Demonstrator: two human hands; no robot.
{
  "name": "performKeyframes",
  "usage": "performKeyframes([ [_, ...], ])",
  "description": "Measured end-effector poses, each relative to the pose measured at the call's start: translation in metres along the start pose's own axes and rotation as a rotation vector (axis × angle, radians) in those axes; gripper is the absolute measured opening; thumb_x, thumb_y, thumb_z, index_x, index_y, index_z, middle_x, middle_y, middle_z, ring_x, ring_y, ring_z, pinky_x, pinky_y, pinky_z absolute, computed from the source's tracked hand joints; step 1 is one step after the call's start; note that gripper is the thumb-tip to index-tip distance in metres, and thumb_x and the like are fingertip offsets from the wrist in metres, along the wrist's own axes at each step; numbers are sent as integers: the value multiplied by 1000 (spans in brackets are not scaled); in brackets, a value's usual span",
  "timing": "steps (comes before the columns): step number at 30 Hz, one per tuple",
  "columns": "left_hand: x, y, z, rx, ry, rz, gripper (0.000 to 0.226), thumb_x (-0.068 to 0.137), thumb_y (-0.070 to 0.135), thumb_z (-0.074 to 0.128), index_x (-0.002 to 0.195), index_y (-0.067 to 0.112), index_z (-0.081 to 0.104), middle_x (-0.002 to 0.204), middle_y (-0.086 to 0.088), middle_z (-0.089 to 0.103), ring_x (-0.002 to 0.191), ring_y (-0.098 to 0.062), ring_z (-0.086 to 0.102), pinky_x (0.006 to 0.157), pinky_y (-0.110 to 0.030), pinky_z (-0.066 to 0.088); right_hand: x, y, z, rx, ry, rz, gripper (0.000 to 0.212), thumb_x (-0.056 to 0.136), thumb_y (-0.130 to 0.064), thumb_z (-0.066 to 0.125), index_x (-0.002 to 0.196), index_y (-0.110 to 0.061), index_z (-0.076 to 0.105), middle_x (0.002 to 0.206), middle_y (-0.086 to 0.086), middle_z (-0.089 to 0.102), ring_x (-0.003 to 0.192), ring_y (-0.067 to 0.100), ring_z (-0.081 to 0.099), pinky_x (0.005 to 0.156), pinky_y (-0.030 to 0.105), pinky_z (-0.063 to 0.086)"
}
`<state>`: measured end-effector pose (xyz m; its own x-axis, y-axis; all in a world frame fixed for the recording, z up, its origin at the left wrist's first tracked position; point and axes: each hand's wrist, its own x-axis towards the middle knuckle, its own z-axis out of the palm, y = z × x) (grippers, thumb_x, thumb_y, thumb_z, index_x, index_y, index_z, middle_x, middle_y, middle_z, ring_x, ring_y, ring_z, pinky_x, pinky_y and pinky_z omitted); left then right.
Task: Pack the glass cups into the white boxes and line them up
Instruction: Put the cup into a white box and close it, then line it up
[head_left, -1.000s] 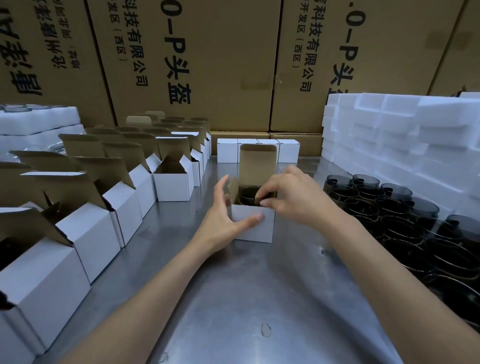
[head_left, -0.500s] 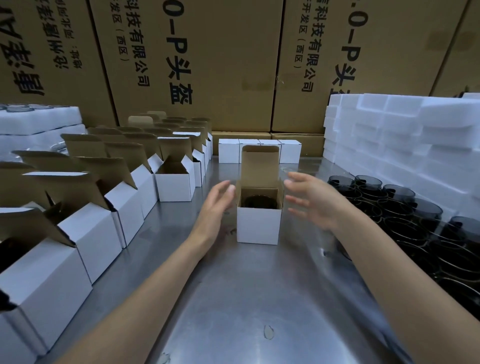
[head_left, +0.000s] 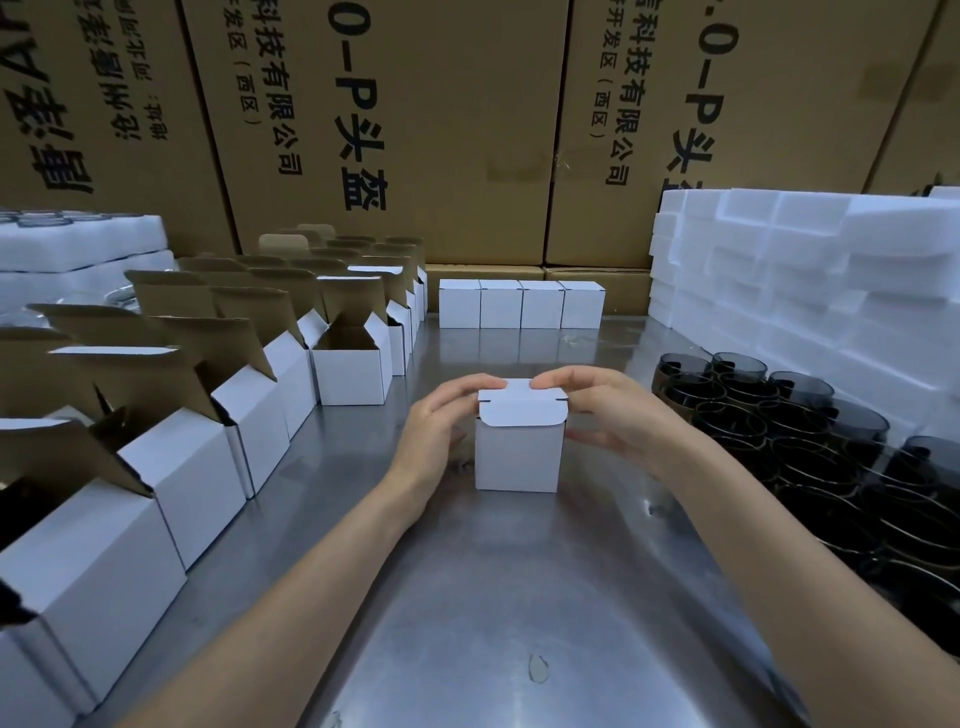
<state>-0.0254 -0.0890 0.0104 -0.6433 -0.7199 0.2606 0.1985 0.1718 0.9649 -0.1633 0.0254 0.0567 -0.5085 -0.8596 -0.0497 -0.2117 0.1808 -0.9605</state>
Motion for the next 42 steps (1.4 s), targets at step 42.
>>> performKeyframes([
  [42, -2, -7, -1, 276, -71, 208, 31, 96, 38, 45, 113, 25, 67, 121, 4, 58, 118, 1, 46, 92, -4, 32, -3, 6, -6, -123, -200, -76, 25, 90, -27, 62, 113, -38, 64, 127, -14, 54, 118, 7, 50, 99, 35, 42],
])
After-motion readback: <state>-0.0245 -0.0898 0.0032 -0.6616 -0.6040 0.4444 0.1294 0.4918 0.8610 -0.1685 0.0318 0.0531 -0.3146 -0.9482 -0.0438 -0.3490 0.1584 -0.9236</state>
